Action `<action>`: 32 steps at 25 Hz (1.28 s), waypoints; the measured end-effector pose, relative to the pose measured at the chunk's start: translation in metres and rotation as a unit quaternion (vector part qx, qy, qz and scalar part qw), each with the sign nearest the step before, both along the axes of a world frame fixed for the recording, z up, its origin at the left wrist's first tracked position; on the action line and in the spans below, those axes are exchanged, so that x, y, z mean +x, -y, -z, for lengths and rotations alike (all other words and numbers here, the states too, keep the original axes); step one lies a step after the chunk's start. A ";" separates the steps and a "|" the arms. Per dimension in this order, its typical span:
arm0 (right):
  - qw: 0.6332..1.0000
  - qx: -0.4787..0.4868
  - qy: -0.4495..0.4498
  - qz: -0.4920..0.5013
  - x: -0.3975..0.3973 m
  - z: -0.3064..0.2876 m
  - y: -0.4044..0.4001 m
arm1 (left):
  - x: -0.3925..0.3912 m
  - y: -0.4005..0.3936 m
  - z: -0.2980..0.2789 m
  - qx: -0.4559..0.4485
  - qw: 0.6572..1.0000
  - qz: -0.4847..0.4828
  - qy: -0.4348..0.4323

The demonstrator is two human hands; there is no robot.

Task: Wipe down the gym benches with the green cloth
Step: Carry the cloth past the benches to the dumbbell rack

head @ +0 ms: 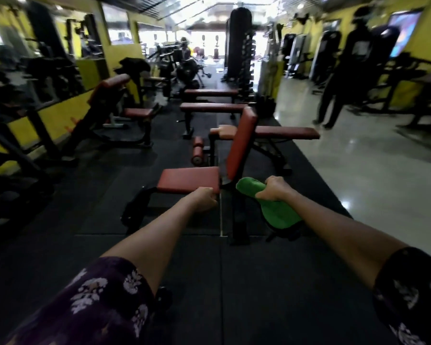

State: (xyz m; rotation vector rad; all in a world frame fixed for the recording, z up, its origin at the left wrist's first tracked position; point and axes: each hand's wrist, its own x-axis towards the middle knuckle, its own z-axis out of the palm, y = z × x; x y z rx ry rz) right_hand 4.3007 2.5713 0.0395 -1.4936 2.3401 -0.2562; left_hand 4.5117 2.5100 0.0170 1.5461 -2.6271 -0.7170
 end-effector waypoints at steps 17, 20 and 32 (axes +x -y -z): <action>0.990 -0.011 -0.009 0.140 -0.227 -0.010 0.063 | -0.270 0.115 -0.007 -0.021 0.980 0.195 0.019; 0.989 -0.016 -0.011 0.145 -0.251 -0.013 0.095 | -0.305 0.159 -0.014 -0.037 0.978 0.203 0.019; 0.973 0.002 0.007 0.230 -0.447 0.011 0.181 | -0.515 0.269 0.007 -0.004 0.954 0.294 0.064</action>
